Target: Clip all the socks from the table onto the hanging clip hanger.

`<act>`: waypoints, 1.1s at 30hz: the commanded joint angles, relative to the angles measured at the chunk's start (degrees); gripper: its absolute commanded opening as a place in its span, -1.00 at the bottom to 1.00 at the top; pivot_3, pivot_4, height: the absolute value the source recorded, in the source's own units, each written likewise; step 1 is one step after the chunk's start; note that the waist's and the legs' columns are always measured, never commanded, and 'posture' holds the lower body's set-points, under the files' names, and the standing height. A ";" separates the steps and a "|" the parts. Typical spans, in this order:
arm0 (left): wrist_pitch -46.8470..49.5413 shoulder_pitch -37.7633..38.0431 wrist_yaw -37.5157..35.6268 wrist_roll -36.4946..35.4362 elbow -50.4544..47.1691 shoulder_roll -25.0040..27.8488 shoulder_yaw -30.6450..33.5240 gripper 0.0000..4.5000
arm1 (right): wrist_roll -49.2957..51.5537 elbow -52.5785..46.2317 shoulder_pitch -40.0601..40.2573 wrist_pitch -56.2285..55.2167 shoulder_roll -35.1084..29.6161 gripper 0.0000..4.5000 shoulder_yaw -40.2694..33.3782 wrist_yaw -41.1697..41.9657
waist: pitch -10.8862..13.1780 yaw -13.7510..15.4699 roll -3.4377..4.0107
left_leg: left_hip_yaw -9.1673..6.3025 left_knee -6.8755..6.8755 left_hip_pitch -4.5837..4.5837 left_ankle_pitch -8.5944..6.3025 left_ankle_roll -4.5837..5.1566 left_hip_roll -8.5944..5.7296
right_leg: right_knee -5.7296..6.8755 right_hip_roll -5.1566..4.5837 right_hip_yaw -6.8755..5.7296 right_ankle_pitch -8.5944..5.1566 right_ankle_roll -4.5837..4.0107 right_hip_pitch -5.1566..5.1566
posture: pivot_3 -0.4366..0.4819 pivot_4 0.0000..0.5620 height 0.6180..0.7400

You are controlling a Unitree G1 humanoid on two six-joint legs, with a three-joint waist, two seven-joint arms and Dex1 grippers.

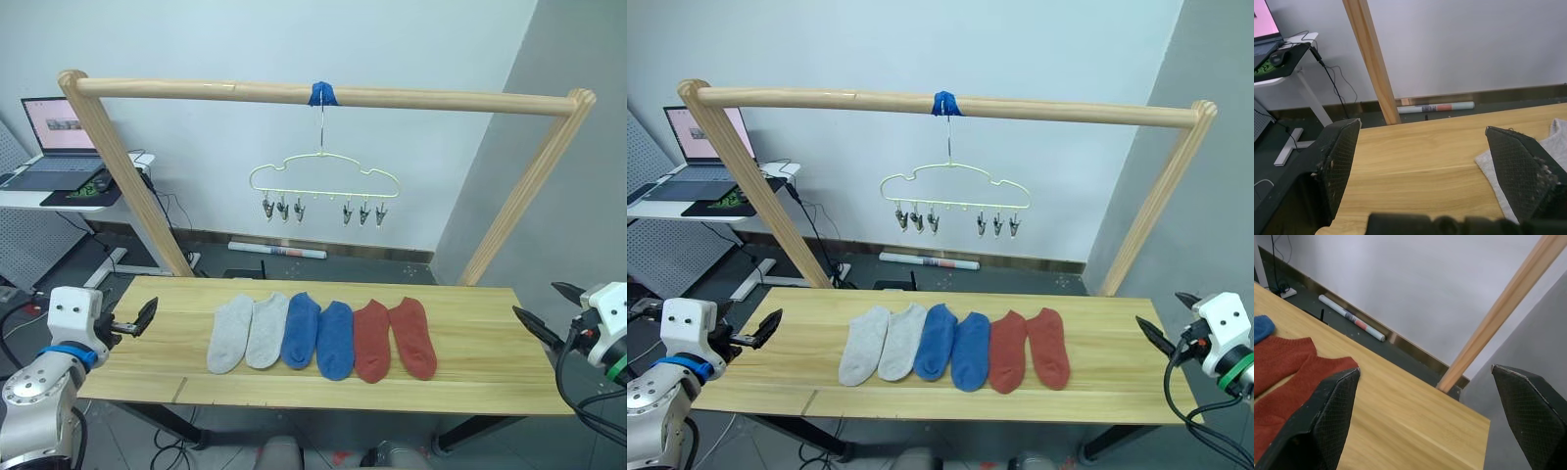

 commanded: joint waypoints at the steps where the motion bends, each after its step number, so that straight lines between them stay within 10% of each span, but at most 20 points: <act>1: 0.04 0.01 -0.76 -1.94 -3.63 0.08 1.15 1.00 | 1.04 -3.68 0.49 0.40 0.25 0.99 -0.85 -0.29 | 0.17 -0.03 0.01 | 0.00 0.00 0.00 0.00 -0.01 0.00 | -0.01 0.00 0.01 -0.01 -0.01 0.00 | 0.20 -0.88 1.00; 15: 14.19 -8.26 -2.18 -4.99 -15.24 0.64 -5.96 1.00 | 6.34 -23.81 3.52 12.01 3.57 0.99 0.76 -4.68 | 7.38 -0.91 0.07 | 0.05 -0.02 -0.09 0.01 0.01 0.02 | 0.13 0.05 0.29 -0.10 -0.14 -0.03 | -0.03 -0.12 1.00; 33: 11.78 -28.59 8.78 -1.88 -12.20 -8.83 -9.67 1.00 | 19.20 -43.37 -17.50 30.04 3.67 0.99 12.93 -15.56 | 16.14 -3.57 -1.03 | 1.00 0.11 -1.63 -0.04 -0.07 0.00 | 0.31 -0.03 1.44 0.37 1.02 -1.82 | -0.16 0.50 1.00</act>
